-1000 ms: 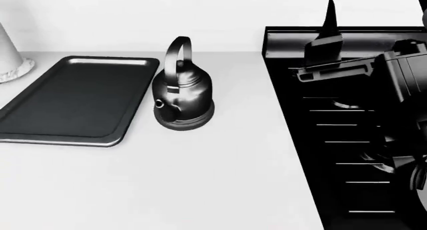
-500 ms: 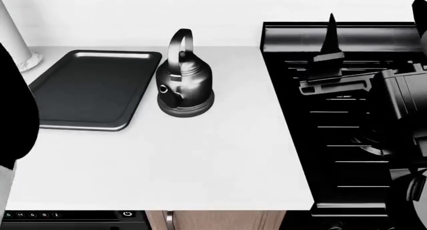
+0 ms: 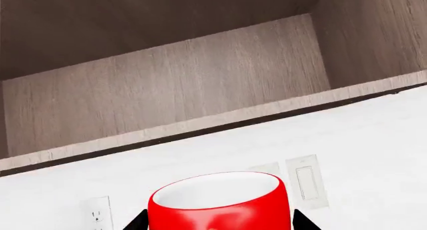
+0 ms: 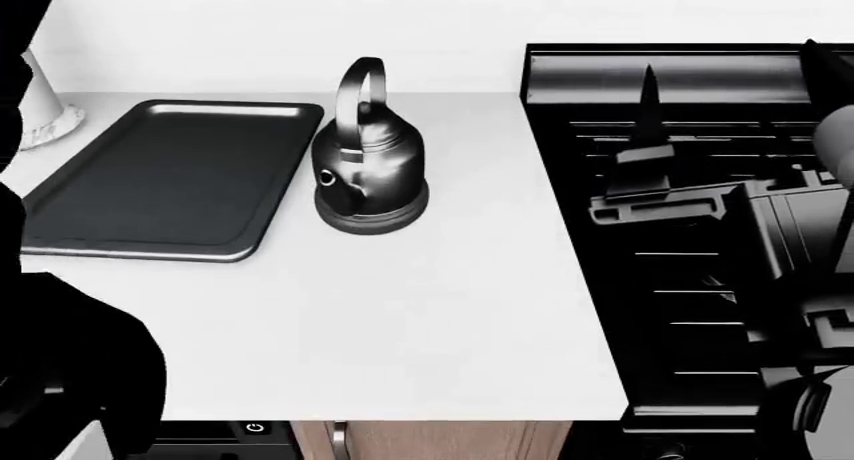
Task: Pick the kettle from the counter and place it on the tray. Then pick the mug from the cabinet and place it on the tray. Then close the cabinet doors.
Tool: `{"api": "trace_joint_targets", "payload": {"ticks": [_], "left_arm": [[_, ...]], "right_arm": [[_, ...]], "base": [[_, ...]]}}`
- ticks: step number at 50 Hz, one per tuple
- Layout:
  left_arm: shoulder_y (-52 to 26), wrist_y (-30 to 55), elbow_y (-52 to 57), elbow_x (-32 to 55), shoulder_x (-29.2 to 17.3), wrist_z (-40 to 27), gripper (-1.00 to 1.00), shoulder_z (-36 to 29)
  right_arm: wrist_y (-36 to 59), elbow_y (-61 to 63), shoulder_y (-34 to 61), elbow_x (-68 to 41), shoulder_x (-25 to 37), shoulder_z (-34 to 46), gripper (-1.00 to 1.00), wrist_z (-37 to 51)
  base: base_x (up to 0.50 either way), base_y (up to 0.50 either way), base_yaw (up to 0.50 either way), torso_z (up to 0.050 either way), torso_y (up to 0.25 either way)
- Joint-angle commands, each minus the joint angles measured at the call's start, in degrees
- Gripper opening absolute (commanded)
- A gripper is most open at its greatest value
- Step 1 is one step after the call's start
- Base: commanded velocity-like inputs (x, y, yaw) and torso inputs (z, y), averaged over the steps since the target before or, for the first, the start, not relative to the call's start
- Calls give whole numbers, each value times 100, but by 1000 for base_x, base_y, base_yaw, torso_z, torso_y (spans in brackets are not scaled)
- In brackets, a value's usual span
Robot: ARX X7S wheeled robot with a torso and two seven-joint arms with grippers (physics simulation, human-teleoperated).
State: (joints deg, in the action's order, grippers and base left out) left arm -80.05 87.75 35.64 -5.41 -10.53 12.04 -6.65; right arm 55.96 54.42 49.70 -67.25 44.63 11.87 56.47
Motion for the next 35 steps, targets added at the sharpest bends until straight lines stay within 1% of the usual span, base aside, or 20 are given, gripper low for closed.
{"api": "trace_joint_targets", "payload": {"ticks": [1, 6, 10, 20, 35], "left_arm": [[1187, -223, 531, -81, 50, 228, -100, 65], [1439, -820, -47, -125, -2, 100, -100, 139], [1484, -1107, -408, -140, -41, 34, -100, 217], [1608, -1153, -420, -134, -82, 7, -100, 239], [1586, -1147, -457, -114, -113, -16, -100, 225]], "right_arm": [[-170, -46, -184, 178, -30, 35, 100, -127], [-289, -35, -293, 266, 17, -12, 100, -207], [-309, 42, -327, 450, 74, 28, 100, -229], [-302, 73, -333, 562, 113, 100, 100, -205], [-355, 76, -345, 533, 178, 72, 100, -155]], "base": [[0, 0, 0, 0, 0], [0, 0, 0, 0, 0], [0, 126, 0, 0, 0], [0, 499, 0, 0, 0], [0, 500, 0, 0, 1]]}}
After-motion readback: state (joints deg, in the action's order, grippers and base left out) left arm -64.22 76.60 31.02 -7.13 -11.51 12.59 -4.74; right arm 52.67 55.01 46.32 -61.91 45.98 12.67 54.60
